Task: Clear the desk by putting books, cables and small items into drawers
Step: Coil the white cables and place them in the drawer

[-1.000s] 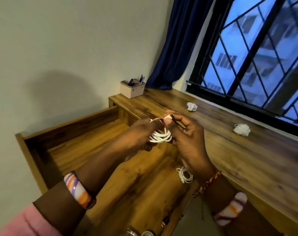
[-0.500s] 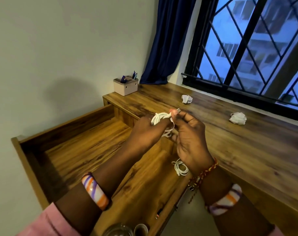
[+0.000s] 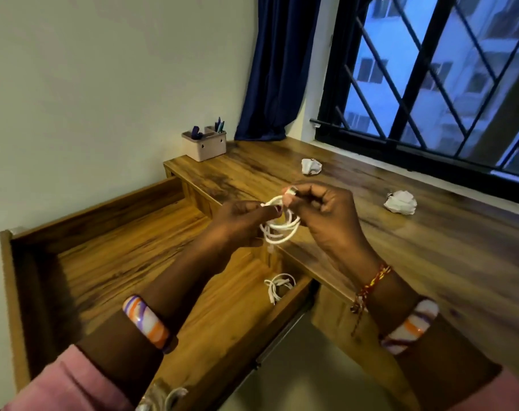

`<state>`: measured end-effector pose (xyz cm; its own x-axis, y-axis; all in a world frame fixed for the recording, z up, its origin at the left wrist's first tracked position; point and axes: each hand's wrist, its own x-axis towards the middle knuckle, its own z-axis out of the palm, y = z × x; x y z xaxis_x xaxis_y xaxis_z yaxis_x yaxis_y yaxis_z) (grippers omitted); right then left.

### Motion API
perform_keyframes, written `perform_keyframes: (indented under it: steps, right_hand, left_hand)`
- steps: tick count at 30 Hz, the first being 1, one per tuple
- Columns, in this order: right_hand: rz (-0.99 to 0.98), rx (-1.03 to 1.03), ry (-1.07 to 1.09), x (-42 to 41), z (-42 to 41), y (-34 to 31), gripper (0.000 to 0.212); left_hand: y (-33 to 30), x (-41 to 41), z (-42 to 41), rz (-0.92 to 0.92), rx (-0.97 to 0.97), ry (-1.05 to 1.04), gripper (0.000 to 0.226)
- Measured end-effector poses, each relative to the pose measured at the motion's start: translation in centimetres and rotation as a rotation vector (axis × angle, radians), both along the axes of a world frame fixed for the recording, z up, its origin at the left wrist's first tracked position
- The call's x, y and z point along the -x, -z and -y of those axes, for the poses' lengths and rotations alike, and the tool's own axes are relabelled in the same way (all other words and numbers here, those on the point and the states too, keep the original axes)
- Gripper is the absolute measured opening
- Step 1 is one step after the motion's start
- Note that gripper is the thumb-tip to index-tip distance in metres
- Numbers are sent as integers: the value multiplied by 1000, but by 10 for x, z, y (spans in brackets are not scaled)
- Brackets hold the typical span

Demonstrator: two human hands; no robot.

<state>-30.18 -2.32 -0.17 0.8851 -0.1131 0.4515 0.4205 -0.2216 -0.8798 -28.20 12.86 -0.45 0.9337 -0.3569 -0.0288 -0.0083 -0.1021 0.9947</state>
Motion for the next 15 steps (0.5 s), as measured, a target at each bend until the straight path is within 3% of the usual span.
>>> perform_keyframes:
  steps: [4, 6, 9, 11, 15]
  right_hand:
    - [-246, 30, -65, -7, 41, 46, 32]
    - [-370, 288, 67, -5, 74, 75, 45]
    - [-520, 727, 162, 5, 124, 114, 58]
    - [-532, 937, 149, 9, 146, 135, 59]
    - [-434, 1025, 176, 7, 156, 152, 58]
  left_hand:
    - [43, -13, 2, -148, -86, -127, 19]
    - [77, -22, -1, -247, -163, -343, 24]
    - [124, -34, -4, -458, -109, -563, 26]
    - [148, -45, 2, -568, -58, -622, 25]
    - [182, -68, 19, -593, 3, -670, 24]
